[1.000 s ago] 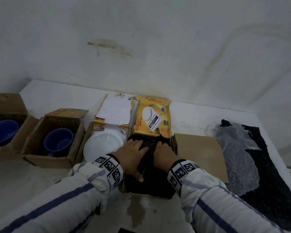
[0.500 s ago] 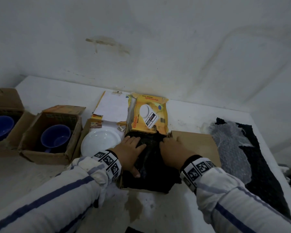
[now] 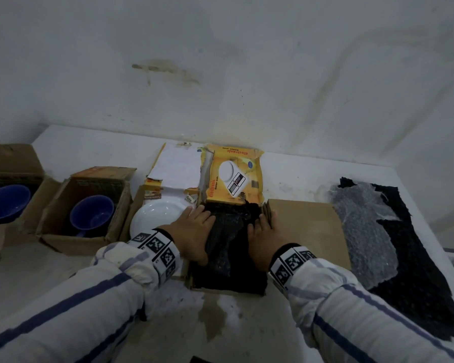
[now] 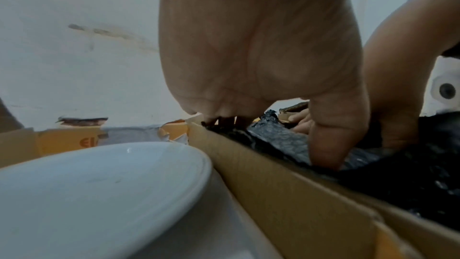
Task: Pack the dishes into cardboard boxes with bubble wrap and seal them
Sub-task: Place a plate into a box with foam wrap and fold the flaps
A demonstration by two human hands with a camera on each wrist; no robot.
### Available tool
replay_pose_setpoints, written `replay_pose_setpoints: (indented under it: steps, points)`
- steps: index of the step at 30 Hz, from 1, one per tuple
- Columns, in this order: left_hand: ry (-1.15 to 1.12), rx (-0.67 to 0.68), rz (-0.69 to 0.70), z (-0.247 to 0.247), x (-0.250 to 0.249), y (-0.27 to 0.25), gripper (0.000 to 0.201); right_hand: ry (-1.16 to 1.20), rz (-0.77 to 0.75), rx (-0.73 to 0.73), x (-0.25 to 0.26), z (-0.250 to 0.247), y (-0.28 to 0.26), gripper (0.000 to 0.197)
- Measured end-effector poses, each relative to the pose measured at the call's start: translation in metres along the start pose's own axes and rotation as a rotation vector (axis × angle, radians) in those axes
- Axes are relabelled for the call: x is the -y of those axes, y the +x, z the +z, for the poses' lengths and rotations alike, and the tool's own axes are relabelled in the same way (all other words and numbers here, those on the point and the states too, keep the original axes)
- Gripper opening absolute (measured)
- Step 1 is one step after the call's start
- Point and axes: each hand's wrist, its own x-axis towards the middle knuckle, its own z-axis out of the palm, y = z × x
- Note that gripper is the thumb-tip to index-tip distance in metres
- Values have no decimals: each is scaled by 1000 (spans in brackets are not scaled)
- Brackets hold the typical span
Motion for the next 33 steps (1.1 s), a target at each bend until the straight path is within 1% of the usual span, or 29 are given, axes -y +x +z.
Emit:
replay_pose_setpoints:
  steps: [2,5,9,10,12,15,16,18,21,23,25,27,28,29,30,31,32,33]
  points:
    - [53,-3,9,-1,-4,2,112,-33,-5,21,0,2,0,74]
    - [87,4,0,1,-7,7,116,-72,12,-19,5,6,0,71]
    - [155,140,4,3,-7,10,131,-101,-3,-114,7,9,-5,71]
    - [173,150,2,5,-8,10,135,-99,-10,-131,6,11,-6,73]
    - [220,114,-10,8,-11,12,139,-84,-22,-139,4,12,-9,81]
    - [276,43,-49,14,-18,14,139,-46,-37,-66,2,8,-10,97]
    - [294,29,-52,15,-19,16,141,-44,-41,-40,3,7,-11,99]
    - [323,13,-45,15,-20,18,143,-53,-33,-24,7,5,-11,93]
    - [317,-1,-28,15,-18,21,142,-29,-24,-88,10,5,-10,75]
    - [286,-4,-13,15,-15,21,142,-21,-44,-122,8,4,-11,71]
    - [256,-15,-8,15,-13,20,142,-37,-65,-82,3,2,-11,79]
    - [222,-10,-3,14,-10,18,141,9,-102,34,-5,-4,-7,94]
    - [209,-1,-1,13,-9,17,140,89,-130,82,-11,-10,-4,92]
    - [204,4,0,13,-9,16,140,214,-157,87,-19,-18,-2,78]
    - [207,5,-2,12,-9,15,139,351,-174,60,-28,-25,1,60]
    - [214,3,-2,12,-8,15,139,451,-173,16,-38,-33,4,48]
    - [220,1,-2,13,-8,15,138,487,-158,-31,-46,-40,5,44]
    - [222,-2,-1,13,-7,16,138,464,-138,-56,-52,-44,7,41]
